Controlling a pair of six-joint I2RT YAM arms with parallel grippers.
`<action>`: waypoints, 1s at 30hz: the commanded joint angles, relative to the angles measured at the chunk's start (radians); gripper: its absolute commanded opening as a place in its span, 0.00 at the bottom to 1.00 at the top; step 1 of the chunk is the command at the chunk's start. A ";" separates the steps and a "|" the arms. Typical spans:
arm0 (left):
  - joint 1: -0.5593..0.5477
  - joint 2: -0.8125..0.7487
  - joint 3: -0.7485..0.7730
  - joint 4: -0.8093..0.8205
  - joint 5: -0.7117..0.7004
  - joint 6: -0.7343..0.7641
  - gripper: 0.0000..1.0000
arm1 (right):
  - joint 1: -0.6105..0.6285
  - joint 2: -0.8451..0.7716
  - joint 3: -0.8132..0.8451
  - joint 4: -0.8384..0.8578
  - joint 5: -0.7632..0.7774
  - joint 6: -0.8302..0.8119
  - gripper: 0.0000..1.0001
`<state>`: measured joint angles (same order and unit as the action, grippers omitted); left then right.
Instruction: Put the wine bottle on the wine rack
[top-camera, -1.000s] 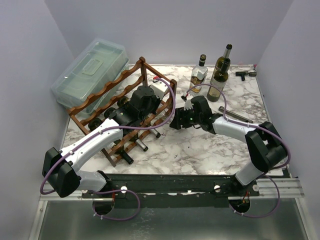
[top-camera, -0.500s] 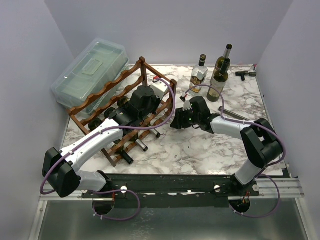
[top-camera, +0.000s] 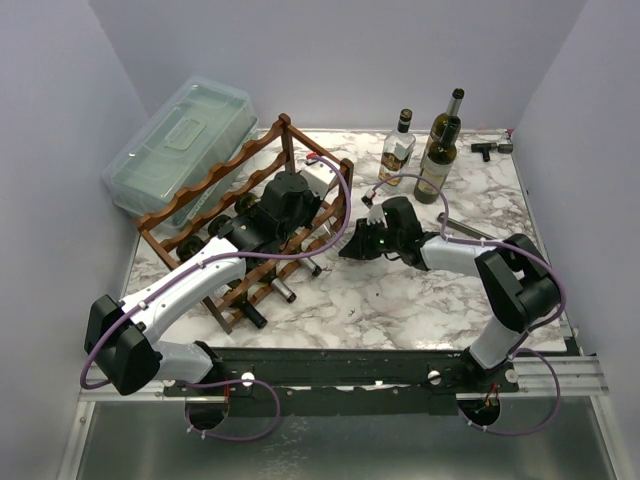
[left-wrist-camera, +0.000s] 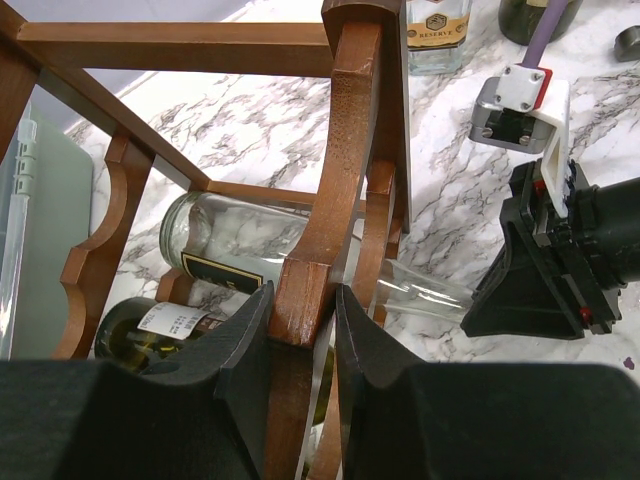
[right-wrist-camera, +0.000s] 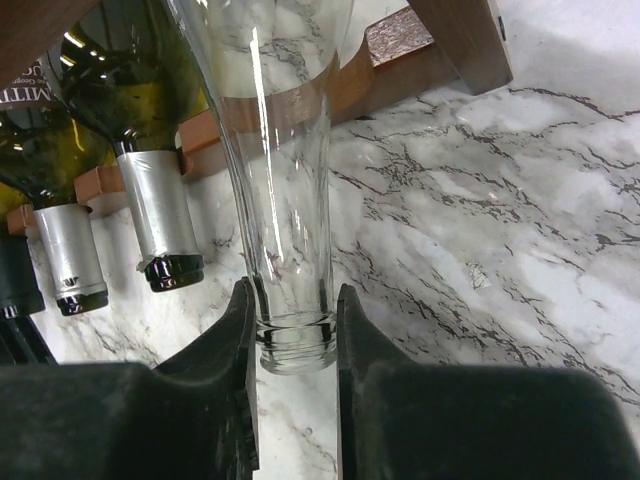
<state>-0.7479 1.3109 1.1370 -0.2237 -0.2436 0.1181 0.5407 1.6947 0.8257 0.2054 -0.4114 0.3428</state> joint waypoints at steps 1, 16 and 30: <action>-0.022 0.030 -0.002 -0.027 0.072 -0.011 0.00 | 0.012 0.038 -0.051 0.073 -0.019 0.012 0.01; -0.024 0.036 -0.002 -0.028 0.073 -0.011 0.00 | 0.013 0.125 0.011 0.139 0.009 0.005 0.01; -0.024 0.040 -0.001 -0.028 0.096 -0.021 0.00 | 0.013 0.171 0.085 0.179 0.022 0.023 0.01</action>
<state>-0.7479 1.3128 1.1374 -0.2230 -0.2436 0.1184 0.5488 1.8347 0.8864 0.3485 -0.4316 0.3393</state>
